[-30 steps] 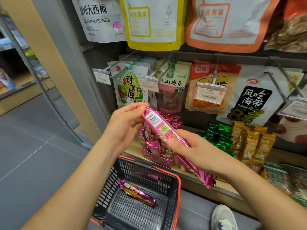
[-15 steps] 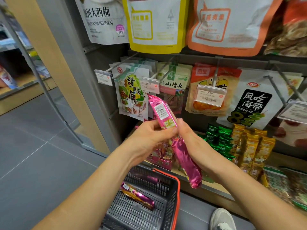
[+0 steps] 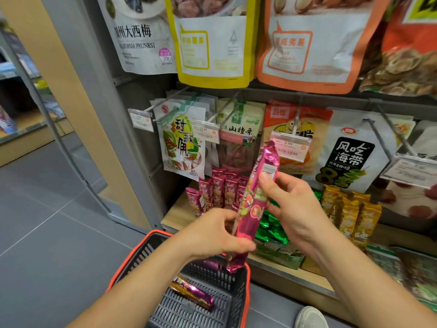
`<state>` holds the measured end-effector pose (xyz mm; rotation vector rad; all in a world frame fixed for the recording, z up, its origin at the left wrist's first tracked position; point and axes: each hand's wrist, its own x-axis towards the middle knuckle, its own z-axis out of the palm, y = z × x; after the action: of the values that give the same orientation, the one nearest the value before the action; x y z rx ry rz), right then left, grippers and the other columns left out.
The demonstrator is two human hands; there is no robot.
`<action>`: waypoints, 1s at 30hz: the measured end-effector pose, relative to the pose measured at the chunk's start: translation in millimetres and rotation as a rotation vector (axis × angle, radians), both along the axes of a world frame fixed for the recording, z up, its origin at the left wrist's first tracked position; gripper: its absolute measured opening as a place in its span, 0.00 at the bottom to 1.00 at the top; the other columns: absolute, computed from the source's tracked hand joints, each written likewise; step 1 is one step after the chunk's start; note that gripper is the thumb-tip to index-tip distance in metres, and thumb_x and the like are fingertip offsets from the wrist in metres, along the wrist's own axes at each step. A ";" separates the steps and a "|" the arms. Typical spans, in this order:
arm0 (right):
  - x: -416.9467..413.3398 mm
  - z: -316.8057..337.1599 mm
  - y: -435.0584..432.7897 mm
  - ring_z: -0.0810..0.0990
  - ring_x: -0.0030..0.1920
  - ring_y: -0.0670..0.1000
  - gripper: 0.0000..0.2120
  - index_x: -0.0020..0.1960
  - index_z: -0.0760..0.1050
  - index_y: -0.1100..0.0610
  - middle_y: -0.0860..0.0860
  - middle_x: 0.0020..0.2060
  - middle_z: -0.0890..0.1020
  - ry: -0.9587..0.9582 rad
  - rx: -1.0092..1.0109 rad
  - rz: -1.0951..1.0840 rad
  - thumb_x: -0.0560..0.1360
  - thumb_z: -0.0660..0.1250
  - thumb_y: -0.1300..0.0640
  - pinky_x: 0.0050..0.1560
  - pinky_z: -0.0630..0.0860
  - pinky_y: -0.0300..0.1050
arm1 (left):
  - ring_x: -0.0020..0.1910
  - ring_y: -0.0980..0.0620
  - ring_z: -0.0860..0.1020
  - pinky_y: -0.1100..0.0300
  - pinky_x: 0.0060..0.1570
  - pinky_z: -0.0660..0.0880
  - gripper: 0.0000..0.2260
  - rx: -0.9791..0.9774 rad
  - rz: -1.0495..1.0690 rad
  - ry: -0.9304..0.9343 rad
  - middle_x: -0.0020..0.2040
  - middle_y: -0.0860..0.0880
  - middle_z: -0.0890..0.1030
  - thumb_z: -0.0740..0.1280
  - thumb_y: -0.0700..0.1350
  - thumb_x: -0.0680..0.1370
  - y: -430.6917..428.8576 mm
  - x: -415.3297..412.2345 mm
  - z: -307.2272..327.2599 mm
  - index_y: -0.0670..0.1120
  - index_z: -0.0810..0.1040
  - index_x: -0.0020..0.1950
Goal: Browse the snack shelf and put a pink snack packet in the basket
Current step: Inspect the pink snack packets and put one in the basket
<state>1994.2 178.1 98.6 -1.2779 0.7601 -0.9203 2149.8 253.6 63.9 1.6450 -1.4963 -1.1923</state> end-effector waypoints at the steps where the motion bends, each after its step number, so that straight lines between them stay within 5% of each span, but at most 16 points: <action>1: -1.7 -1.4 -0.9 0.83 0.43 0.49 0.13 0.50 0.81 0.58 0.53 0.43 0.85 0.004 0.016 -0.003 0.73 0.69 0.49 0.45 0.82 0.43 | 0.46 0.56 0.83 0.57 0.52 0.79 0.11 0.043 -0.043 -0.004 0.45 0.54 0.85 0.78 0.49 0.68 1.3 1.2 -3.4 0.54 0.81 0.48; 5: -5.2 -5.3 1.0 0.83 0.41 0.43 0.08 0.49 0.80 0.55 0.48 0.41 0.84 0.020 0.076 0.031 0.77 0.66 0.52 0.37 0.78 0.36 | 0.50 0.52 0.83 0.53 0.56 0.79 0.19 0.119 -0.135 -0.018 0.50 0.52 0.85 0.77 0.52 0.65 7.8 14.8 -7.9 0.54 0.80 0.54; 10: -6.7 -6.1 -0.4 0.84 0.45 0.46 0.07 0.50 0.79 0.55 0.50 0.44 0.85 0.057 0.121 0.059 0.79 0.65 0.52 0.41 0.79 0.38 | 0.51 0.50 0.83 0.51 0.57 0.78 0.18 0.133 -0.164 -0.095 0.51 0.49 0.84 0.77 0.44 0.69 14.3 27.7 -12.1 0.50 0.78 0.57; 15: -8.8 -3.5 1.6 0.85 0.44 0.49 0.13 0.57 0.75 0.49 0.50 0.45 0.83 0.102 0.167 0.079 0.74 0.71 0.48 0.38 0.82 0.42 | 0.50 0.54 0.80 0.51 0.54 0.77 0.16 0.137 -0.254 -0.485 0.50 0.54 0.81 0.74 0.49 0.72 21.6 47.2 -15.6 0.53 0.74 0.57; 17: -10.2 -3.9 -0.7 0.84 0.46 0.53 0.08 0.54 0.76 0.50 0.54 0.50 0.80 0.175 0.134 0.009 0.76 0.70 0.53 0.37 0.82 0.45 | 0.48 0.55 0.79 0.54 0.52 0.76 0.15 0.112 -0.208 -0.541 0.49 0.54 0.80 0.74 0.50 0.72 23.5 54.0 -14.9 0.54 0.74 0.55; 20: -10.3 -7.9 -6.5 0.82 0.48 0.55 0.06 0.55 0.75 0.55 0.58 0.52 0.77 0.241 0.159 -0.104 0.80 0.63 0.63 0.35 0.83 0.46 | 0.45 0.59 0.81 0.61 0.48 0.78 0.19 0.053 0.010 -0.415 0.48 0.56 0.82 0.78 0.49 0.68 25.2 67.0 -5.9 0.57 0.76 0.55; 25: -7.8 -12.4 -11.9 0.82 0.49 0.55 0.11 0.62 0.71 0.58 0.58 0.52 0.77 0.301 0.272 -0.117 0.82 0.58 0.65 0.37 0.83 0.46 | 0.44 0.57 0.83 0.68 0.44 0.78 0.22 -0.060 0.210 -0.150 0.44 0.57 0.86 0.80 0.37 0.64 31.2 83.5 11.6 0.57 0.80 0.51; 30: -4.8 -16.4 -10.6 0.82 0.47 0.55 0.11 0.63 0.70 0.57 0.58 0.53 0.77 0.315 0.346 -0.085 0.82 0.58 0.65 0.35 0.83 0.47 | 0.45 0.57 0.84 0.67 0.47 0.79 0.24 -0.064 0.244 -0.216 0.44 0.55 0.86 0.80 0.35 0.63 36.2 89.5 19.7 0.56 0.80 0.52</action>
<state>1989.5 167.5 82.2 -1.0995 1.1743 -0.6241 2239.2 289.8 83.7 1.8975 -1.3939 -0.8501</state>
